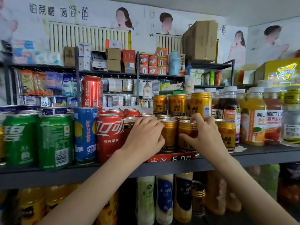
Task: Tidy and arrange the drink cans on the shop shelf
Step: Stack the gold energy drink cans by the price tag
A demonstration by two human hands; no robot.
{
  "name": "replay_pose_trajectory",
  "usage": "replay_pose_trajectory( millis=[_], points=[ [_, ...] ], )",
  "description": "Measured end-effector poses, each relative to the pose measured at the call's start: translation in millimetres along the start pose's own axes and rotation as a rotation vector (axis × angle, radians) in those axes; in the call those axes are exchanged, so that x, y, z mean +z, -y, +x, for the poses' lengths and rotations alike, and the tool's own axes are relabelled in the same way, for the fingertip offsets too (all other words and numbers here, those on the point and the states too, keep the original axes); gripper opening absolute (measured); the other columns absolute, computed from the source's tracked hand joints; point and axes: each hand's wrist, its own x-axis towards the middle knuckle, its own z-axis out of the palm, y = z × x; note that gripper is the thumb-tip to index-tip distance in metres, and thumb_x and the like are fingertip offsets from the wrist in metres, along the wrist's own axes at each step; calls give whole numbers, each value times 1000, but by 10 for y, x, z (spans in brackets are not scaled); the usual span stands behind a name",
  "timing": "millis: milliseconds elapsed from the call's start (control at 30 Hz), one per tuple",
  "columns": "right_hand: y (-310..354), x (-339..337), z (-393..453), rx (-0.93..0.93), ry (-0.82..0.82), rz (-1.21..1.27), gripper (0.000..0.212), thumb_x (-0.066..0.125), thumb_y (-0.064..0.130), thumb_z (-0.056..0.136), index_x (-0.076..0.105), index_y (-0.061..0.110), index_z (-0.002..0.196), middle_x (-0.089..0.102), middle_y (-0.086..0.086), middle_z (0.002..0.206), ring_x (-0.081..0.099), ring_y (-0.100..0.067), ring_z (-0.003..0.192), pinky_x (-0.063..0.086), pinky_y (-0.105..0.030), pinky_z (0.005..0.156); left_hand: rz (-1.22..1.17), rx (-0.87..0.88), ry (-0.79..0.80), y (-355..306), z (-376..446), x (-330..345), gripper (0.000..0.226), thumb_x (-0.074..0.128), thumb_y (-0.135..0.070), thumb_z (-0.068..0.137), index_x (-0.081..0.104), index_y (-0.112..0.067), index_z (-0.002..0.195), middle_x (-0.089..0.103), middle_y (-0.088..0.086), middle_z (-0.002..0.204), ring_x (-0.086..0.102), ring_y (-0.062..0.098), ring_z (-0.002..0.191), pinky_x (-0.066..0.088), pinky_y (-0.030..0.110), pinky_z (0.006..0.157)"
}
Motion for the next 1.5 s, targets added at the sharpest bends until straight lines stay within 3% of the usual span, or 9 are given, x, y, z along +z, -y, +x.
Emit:
replay_pose_trajectory(
  millis=[200, 467, 667, 767, 900, 1067, 1167, 1233, 1500],
  points=[
    [31, 106, 43, 17, -109, -87, 51, 65, 43, 81, 35, 18, 114, 47, -13, 116, 47, -31, 106, 41, -31, 80, -25, 12, 29, 43, -30, 10, 41, 38, -27, 94, 44, -23, 134, 42, -10, 137, 26, 8, 131, 15, 26, 110],
    [70, -118, 174, -8, -194, 151, 49, 75, 38, 72, 36, 23, 97, 44, -4, 102, 47, -25, 94, 41, -32, 75, -86, 53, -24, 95, -44, 0, 39, 43, -23, 92, 49, -20, 131, 46, -7, 135, 32, 10, 130, 15, 21, 108],
    [457, -409, 549, -122, -250, 415, 48, 75, 36, 72, 39, 20, 99, 53, -2, 101, 55, -20, 88, 52, -37, 75, 52, -87, -312, 322, -23, -451, 28, 53, -21, 86, 63, -19, 111, 64, -7, 109, 58, 14, 105, 30, 28, 100],
    [716, -250, 870, -146, -142, 465, 48, 75, 33, 73, 39, 17, 101, 53, 3, 92, 55, -14, 80, 52, -28, 68, 72, -284, -101, 511, 10, -657, 30, 44, -33, 93, 56, -22, 118, 60, -7, 117, 55, 12, 105, 37, 29, 96],
    [891, 191, 1224, -104, 16, 510, 46, 76, 27, 75, 39, 15, 100, 50, 0, 90, 50, -11, 69, 42, -17, 53, 50, -390, 166, 667, 61, -703, 24, 50, -36, 90, 64, -19, 99, 64, -2, 103, 61, 15, 87, 53, 31, 75],
    [949, 556, 1477, -52, 60, 423, 49, 77, 21, 73, 43, 10, 108, 49, -2, 90, 49, -18, 85, 39, -24, 64, 18, -335, 423, 756, 295, -641, 34, 51, -43, 88, 67, -16, 101, 66, 2, 105, 62, 19, 91, 54, 37, 80],
    [903, 666, 1570, -1, 78, 388, 50, 78, 21, 72, 46, 7, 108, 51, -4, 93, 48, -17, 83, 44, -29, 72, -19, -287, 592, 765, 433, -648, 36, 48, -39, 91, 67, -12, 107, 66, 5, 108, 61, 17, 90, 51, 27, 74],
    [870, 705, 1608, 22, 86, 386, 50, 78, 22, 72, 46, 6, 107, 50, -4, 90, 48, -17, 82, 43, -29, 71, -20, -269, 657, 767, 489, -649, 35, 47, -36, 93, 65, -12, 111, 65, 5, 111, 59, 16, 90, 45, 20, 65],
    [888, 782, 1650, -12, 89, 244, 51, 77, 26, 73, 45, 8, 109, 51, -7, 98, 48, -18, 86, 39, -27, 68, -39, -220, 684, 784, 519, -590, 35, 48, -35, 92, 63, -16, 117, 64, 3, 113, 61, 18, 98, 46, 21, 69]
  ],
)
